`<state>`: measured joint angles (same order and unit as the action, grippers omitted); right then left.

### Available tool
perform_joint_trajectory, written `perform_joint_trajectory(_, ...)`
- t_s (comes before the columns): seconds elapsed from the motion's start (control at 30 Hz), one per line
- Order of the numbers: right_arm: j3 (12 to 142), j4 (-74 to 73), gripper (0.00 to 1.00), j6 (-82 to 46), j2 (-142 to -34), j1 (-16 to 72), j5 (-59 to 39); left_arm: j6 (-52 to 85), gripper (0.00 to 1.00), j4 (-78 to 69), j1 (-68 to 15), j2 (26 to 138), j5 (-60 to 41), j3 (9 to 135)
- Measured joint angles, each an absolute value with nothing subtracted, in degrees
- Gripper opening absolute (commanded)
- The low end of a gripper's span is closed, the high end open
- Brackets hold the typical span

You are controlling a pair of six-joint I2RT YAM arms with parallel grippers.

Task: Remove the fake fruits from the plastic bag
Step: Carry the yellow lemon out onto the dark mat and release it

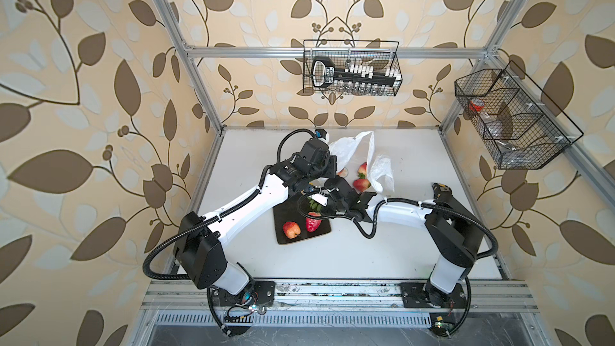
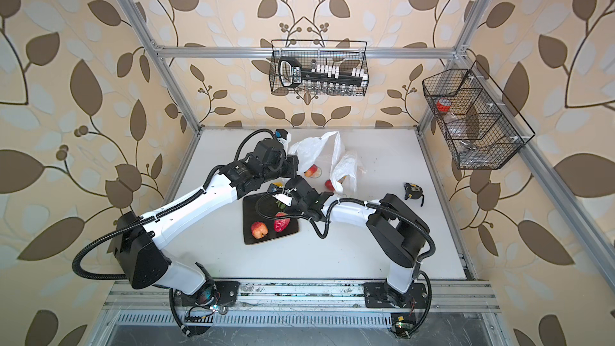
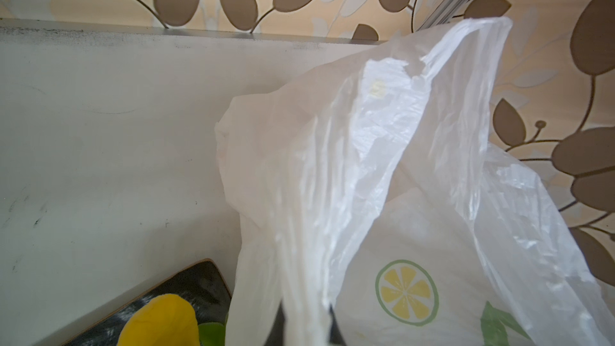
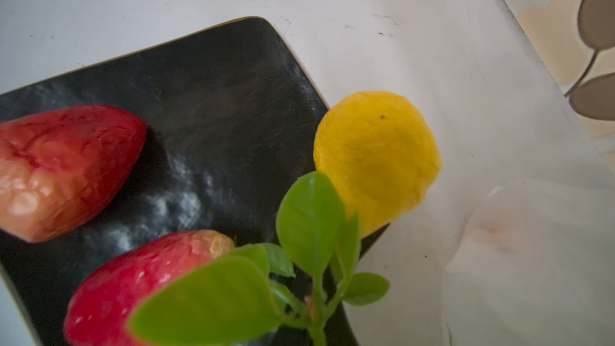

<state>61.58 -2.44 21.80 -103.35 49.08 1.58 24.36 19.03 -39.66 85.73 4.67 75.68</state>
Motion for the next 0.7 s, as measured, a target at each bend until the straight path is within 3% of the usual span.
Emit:
perform_joint_trajectory(0.3,62.81,-2.31,0.0,24.21,-106.52,49.1,-2.74,24.08,0.0,19.51,-39.66,85.73,4.64,75.68)
perform_joint_trajectory(0.47,62.81,-2.11,0.16,24.53,-107.24,49.1,-3.11,24.03,0.0,19.51,-39.66,85.89,4.56,75.68)
perform_joint_trajectory(0.7,62.81,-1.58,0.46,24.47,-107.77,49.1,-2.79,23.99,0.0,19.51,-39.66,86.43,4.45,75.68)
